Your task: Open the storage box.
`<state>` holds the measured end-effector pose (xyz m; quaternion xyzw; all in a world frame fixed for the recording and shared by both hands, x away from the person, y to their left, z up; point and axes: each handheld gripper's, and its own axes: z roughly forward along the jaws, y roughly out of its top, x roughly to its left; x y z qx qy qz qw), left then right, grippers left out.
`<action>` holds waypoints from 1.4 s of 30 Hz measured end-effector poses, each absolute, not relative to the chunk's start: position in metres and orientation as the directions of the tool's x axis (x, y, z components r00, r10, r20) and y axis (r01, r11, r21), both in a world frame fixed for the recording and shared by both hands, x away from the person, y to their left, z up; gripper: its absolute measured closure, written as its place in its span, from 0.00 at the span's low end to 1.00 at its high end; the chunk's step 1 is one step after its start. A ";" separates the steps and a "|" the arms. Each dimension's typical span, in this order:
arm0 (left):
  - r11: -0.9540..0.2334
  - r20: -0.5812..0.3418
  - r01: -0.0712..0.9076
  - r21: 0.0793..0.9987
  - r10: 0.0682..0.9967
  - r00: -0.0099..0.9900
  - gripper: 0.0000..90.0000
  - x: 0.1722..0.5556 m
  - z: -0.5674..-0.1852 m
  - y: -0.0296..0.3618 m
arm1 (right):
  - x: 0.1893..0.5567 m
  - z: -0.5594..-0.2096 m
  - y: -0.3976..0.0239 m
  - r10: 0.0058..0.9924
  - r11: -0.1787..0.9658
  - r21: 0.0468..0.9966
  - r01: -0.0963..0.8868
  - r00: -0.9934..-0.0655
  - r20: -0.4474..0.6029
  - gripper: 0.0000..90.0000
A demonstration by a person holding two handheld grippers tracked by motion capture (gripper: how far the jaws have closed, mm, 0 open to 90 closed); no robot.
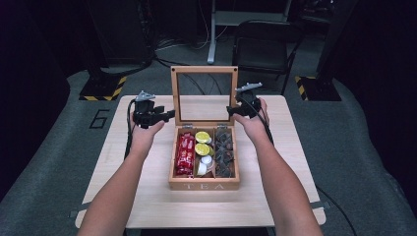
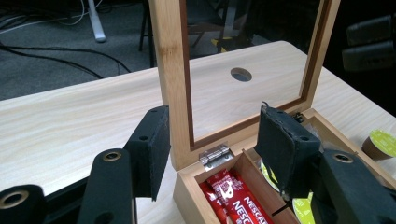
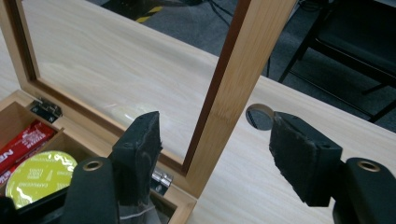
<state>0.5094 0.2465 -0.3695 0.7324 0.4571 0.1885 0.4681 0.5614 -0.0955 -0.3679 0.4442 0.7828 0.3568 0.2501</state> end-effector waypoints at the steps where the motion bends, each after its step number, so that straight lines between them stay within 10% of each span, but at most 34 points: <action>1: -0.145 -0.151 0.492 0.858 0.846 0.512 0.49 0.510 -0.370 0.246 | 0.563 -0.368 -0.096 0.875 0.345 0.780 0.523 -0.480 -0.066 0.37; 29: -0.134 -0.149 0.499 0.856 0.861 0.487 0.49 0.505 -0.371 0.267 | 0.591 -0.367 -0.084 0.867 0.322 0.777 0.541 -0.498 -0.013 0.38; 42: -0.128 -0.150 0.499 0.857 0.865 0.479 0.49 0.501 -0.372 0.272 | 0.594 -0.364 -0.084 0.913 0.261 0.760 0.596 -0.409 0.007 0.62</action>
